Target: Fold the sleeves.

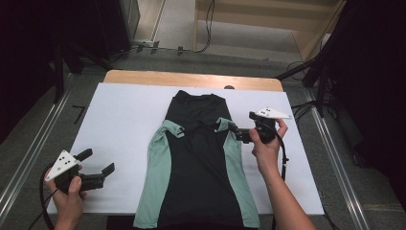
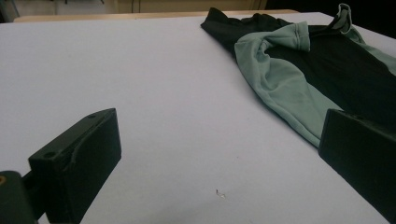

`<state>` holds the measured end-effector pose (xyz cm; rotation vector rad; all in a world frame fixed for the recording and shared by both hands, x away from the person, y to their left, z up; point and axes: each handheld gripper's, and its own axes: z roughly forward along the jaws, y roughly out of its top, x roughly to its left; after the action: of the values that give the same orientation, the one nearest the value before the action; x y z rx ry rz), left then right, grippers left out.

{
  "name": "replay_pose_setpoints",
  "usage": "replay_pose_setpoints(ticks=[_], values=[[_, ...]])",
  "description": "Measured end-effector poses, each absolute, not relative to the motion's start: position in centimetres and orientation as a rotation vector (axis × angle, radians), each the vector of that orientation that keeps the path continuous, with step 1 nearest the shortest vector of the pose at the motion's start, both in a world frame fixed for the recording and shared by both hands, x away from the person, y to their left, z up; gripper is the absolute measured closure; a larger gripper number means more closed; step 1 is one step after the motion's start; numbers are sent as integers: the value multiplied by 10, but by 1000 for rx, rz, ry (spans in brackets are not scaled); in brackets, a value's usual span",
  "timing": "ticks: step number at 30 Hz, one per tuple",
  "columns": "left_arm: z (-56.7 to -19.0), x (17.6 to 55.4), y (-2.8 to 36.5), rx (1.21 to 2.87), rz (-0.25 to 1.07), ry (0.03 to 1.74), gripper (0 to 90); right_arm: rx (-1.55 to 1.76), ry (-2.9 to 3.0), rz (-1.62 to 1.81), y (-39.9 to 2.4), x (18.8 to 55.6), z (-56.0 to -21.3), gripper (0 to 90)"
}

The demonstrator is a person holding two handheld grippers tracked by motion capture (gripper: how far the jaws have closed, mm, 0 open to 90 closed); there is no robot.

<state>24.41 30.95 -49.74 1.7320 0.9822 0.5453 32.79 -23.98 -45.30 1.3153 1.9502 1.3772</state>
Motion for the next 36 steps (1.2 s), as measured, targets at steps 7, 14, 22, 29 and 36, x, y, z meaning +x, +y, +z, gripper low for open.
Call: replay_pose_setpoints(ticks=[7,14,22,29,36], values=[[-497,244,309,1730,548,986,0,1312,1917,1378,-255,314,-457,0],[-498,244,309,1728,550,986,0,1318,1900,1361,-272,300,-461,0],[-497,245,309,1727,552,990,0,1337,1870,1332,-288,285,-469,0],[-497,245,309,1727,552,991,0,1291,1861,1350,-296,270,-474,0],[-496,245,310,1724,556,990,0,1281,1837,1371,-305,254,-478,0]])
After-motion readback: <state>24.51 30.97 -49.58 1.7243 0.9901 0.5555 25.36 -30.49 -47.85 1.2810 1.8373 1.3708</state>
